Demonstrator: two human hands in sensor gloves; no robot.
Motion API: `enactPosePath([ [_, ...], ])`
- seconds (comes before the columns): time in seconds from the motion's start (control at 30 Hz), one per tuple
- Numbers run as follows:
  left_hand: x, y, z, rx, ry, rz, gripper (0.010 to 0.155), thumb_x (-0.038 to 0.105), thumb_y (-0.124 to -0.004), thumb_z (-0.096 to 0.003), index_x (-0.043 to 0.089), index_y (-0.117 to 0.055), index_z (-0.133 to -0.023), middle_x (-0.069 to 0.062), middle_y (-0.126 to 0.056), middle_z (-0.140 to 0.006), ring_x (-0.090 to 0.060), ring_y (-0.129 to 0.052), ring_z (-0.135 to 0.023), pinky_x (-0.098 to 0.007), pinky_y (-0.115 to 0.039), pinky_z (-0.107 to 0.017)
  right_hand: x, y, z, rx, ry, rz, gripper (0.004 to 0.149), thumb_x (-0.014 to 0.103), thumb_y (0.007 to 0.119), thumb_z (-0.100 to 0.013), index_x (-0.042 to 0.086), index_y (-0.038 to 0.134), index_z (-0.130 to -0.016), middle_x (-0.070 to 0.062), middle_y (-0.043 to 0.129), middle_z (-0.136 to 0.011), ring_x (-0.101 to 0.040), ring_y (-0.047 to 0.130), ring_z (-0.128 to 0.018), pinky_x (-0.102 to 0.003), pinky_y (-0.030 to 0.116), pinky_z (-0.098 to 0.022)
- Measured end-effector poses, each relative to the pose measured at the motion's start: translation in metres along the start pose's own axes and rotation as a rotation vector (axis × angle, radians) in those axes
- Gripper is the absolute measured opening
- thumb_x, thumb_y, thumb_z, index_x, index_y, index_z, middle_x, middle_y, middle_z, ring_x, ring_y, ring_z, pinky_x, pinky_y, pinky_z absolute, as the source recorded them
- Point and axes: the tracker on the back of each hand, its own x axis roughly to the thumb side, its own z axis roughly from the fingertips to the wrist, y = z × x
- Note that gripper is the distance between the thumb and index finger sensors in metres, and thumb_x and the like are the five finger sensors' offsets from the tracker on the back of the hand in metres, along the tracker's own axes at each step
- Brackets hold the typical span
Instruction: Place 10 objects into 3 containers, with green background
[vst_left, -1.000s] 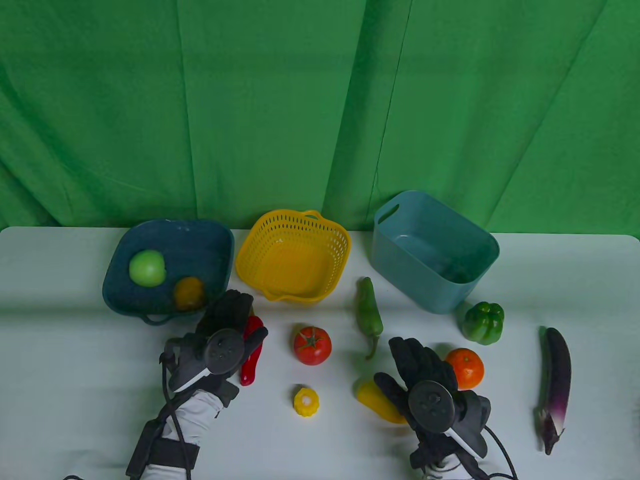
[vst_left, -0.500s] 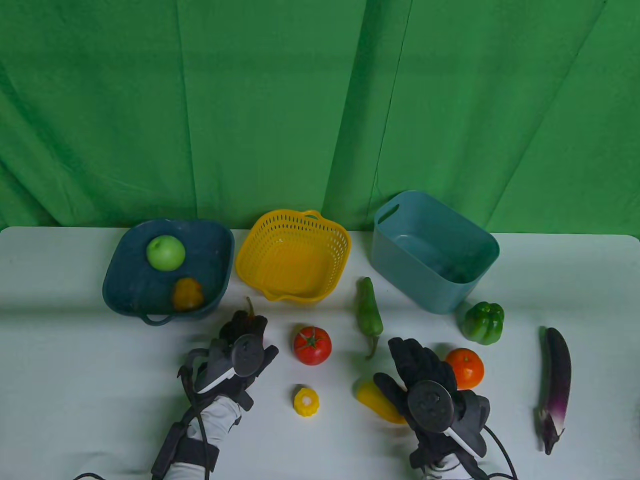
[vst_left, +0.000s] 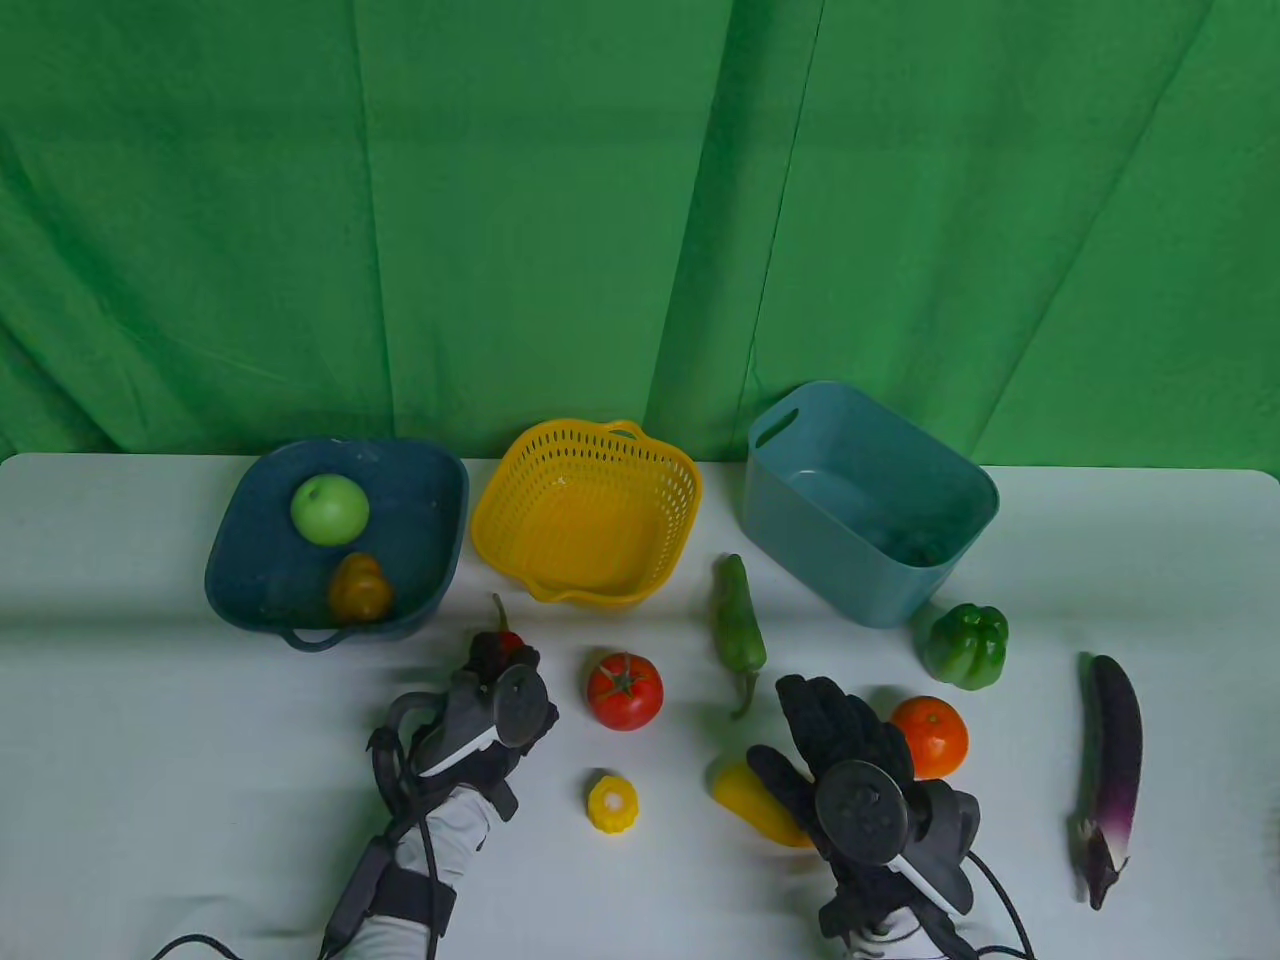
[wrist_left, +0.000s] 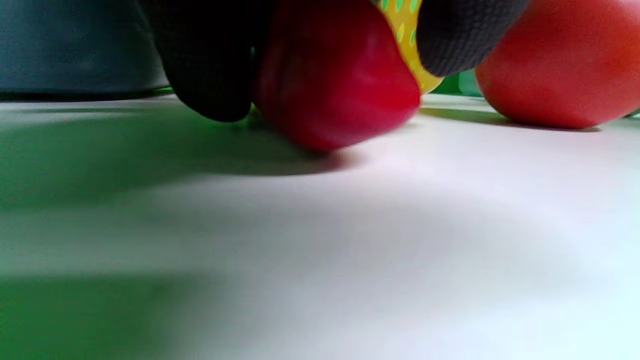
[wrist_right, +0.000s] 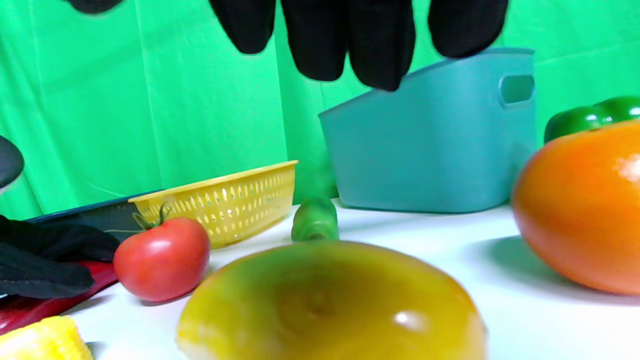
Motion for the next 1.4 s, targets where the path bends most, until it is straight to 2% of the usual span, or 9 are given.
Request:
enactPosePath([
  [0.17,0.002,-0.001,-0.004,0.000,0.039,-0.051,0.069,0.047,-0.077,-0.0548,0.027,-0.044,-0.112,-0.031,-0.047,-0.111,-0.039,-0.092,-0.085,-0.031,-0.091,-0.052,0.000,0.000,0.000,-0.001,0.003,0.002,0.074,0.067,0.054,-0.055,0.025,0.048,-0.116,-0.017,0.059,-0.119,-0.049,0.064,-0.102,-0.070,0.052,-0.073],
  [0.33,0.004,-0.001,-0.004,0.012,0.048,-0.060,0.070,0.044,-0.080,-0.0529,0.026,-0.045,-0.111,-0.033,-0.050,-0.110,-0.040,-0.094,-0.082,-0.033,-0.092,-0.051,0.000,-0.001,0.000,-0.002,0.003,0.001,0.074,0.067,0.054,-0.055,0.025,0.048,-0.116,-0.017,0.059,-0.119,-0.049,0.064,-0.102,-0.070,0.051,-0.073],
  [0.5,0.003,0.005,0.000,0.041,0.074,-0.040,0.072,0.041,-0.082,-0.0519,0.019,-0.048,-0.112,-0.037,-0.061,-0.104,-0.040,-0.101,-0.078,-0.031,-0.096,-0.047,0.000,-0.001,0.000,-0.004,0.000,-0.005,0.074,0.067,0.054,-0.055,0.025,0.048,-0.116,-0.017,0.059,-0.119,-0.049,0.064,-0.102,-0.070,0.052,-0.073],
  [0.87,-0.014,0.007,0.023,0.092,0.065,0.056,0.073,0.041,-0.081,-0.0521,0.018,-0.047,-0.112,-0.035,-0.061,-0.106,-0.039,-0.100,-0.080,-0.031,-0.095,-0.048,0.002,-0.001,0.002,-0.005,-0.014,-0.014,0.074,0.067,0.054,-0.055,0.025,0.047,-0.116,-0.017,0.059,-0.119,-0.049,0.064,-0.102,-0.070,0.051,-0.073],
  [1.2,-0.026,0.024,0.050,0.205,-0.070,0.193,0.073,0.042,-0.080,-0.0522,0.020,-0.047,-0.113,-0.034,-0.061,-0.107,-0.038,-0.098,-0.082,-0.030,-0.094,-0.049,0.003,-0.001,0.002,-0.003,-0.016,-0.008,0.074,0.067,0.054,-0.055,0.025,0.048,-0.116,-0.017,0.059,-0.119,-0.049,0.064,-0.102,-0.070,0.051,-0.073],
  [1.4,-0.024,0.040,0.061,0.269,-0.125,0.186,0.072,0.041,-0.080,-0.0523,0.019,-0.047,-0.113,-0.034,-0.060,-0.107,-0.038,-0.098,-0.083,-0.030,-0.094,-0.049,0.003,-0.001,0.002,-0.003,-0.016,-0.007,0.074,0.067,0.054,-0.055,0.025,0.048,-0.116,-0.017,0.059,-0.119,-0.049,0.064,-0.102,-0.070,0.051,-0.073],
])
